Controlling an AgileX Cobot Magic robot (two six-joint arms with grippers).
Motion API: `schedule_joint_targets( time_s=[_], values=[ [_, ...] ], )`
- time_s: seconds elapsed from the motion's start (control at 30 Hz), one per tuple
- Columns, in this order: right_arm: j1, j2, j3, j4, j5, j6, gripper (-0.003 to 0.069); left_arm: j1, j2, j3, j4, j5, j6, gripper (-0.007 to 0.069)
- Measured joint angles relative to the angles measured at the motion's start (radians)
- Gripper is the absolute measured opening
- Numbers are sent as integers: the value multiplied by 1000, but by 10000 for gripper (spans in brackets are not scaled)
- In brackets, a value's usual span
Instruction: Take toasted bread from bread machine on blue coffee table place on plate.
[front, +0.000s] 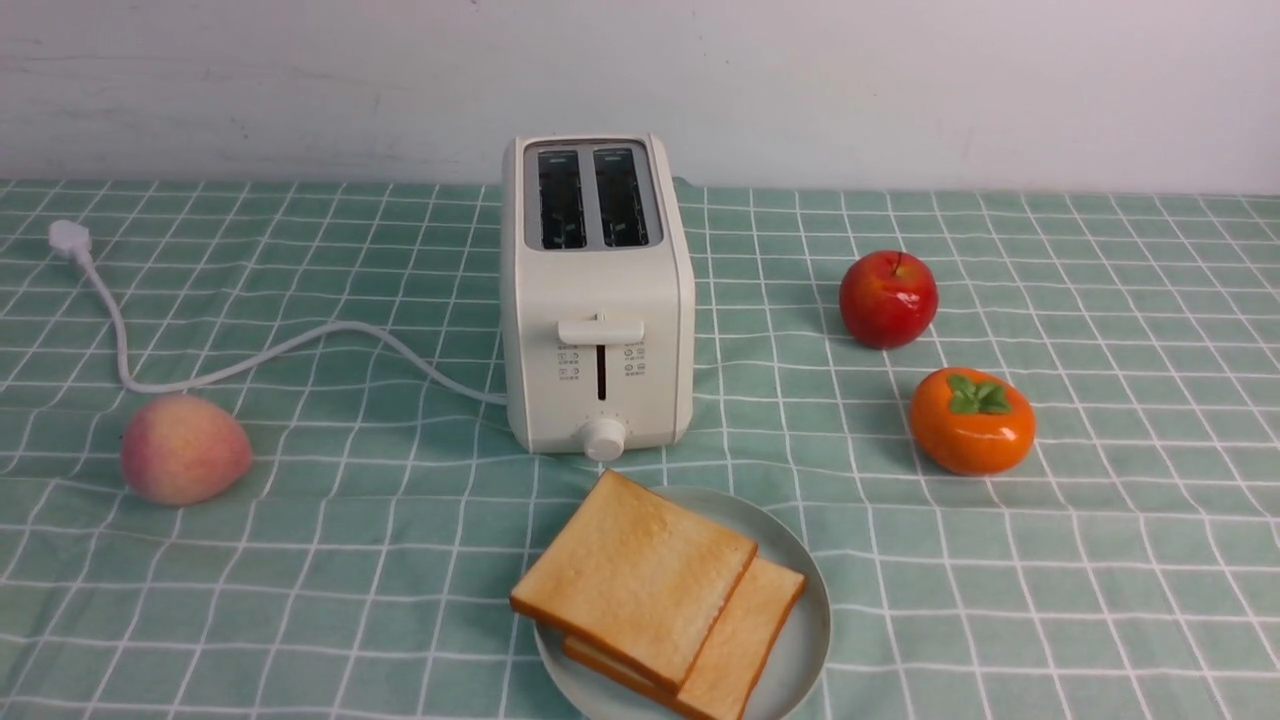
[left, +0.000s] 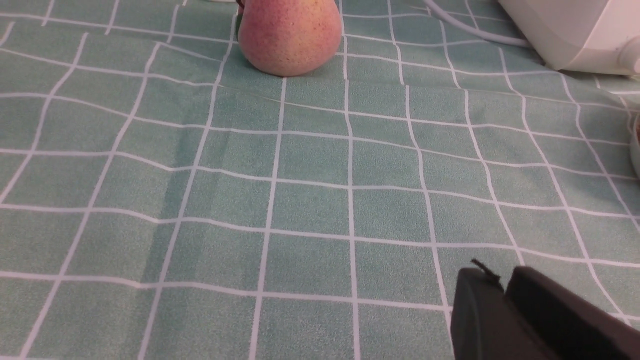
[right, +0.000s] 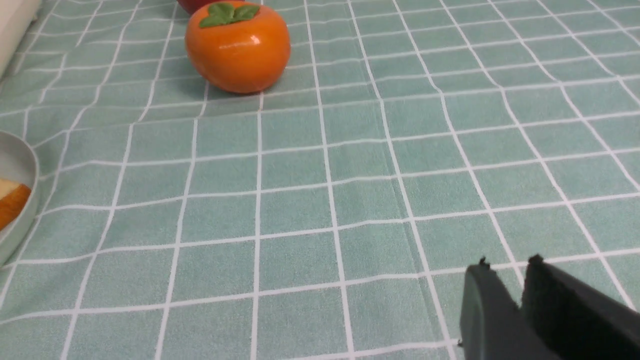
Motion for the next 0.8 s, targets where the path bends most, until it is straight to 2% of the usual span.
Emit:
schedule_joint_targets(
  time_s=[0.8],
  values=[
    [-21,-1,0,-15,3,-4,145,0,0,0,0,0,-1,92]
  ],
)
